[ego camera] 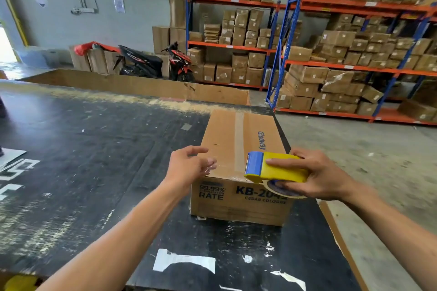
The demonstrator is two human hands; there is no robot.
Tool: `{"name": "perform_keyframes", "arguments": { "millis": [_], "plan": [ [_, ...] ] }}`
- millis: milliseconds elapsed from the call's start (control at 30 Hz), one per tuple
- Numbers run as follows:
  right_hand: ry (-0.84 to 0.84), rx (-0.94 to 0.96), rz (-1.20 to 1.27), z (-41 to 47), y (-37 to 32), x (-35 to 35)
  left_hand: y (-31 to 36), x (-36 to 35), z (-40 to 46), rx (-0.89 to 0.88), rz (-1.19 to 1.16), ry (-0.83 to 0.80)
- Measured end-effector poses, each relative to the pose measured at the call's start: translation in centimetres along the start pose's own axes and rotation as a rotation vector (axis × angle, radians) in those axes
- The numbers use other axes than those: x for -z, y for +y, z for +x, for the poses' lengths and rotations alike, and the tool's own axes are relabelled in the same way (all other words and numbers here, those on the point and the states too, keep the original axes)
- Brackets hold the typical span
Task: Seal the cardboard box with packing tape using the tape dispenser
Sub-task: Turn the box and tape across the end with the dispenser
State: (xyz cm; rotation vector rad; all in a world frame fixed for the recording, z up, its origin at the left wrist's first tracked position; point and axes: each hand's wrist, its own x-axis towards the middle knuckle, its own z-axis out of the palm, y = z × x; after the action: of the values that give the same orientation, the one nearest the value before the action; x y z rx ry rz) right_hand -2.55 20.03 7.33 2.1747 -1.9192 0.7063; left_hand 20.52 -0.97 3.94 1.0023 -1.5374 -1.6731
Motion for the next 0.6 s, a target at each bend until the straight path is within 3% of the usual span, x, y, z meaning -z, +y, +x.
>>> {"name": "perform_keyframes", "arguments": {
  "millis": [200,400,600],
  "plan": [
    [-0.185,-0.064,-0.256,2.3,-1.4,-2.5,-4.7,-0.7,-0.4,-0.255,0.325,0.238],
    [-0.267,-0.055,-0.329,3.8,-3.0,-4.0,-7.1,0.1,0.4,-0.248,0.249,0.263],
    [-0.289,-0.08,-0.375,4.8,-3.7,-4.6,-7.6,0.2,1.5,-0.288,0.313,0.302]
  ]
}}
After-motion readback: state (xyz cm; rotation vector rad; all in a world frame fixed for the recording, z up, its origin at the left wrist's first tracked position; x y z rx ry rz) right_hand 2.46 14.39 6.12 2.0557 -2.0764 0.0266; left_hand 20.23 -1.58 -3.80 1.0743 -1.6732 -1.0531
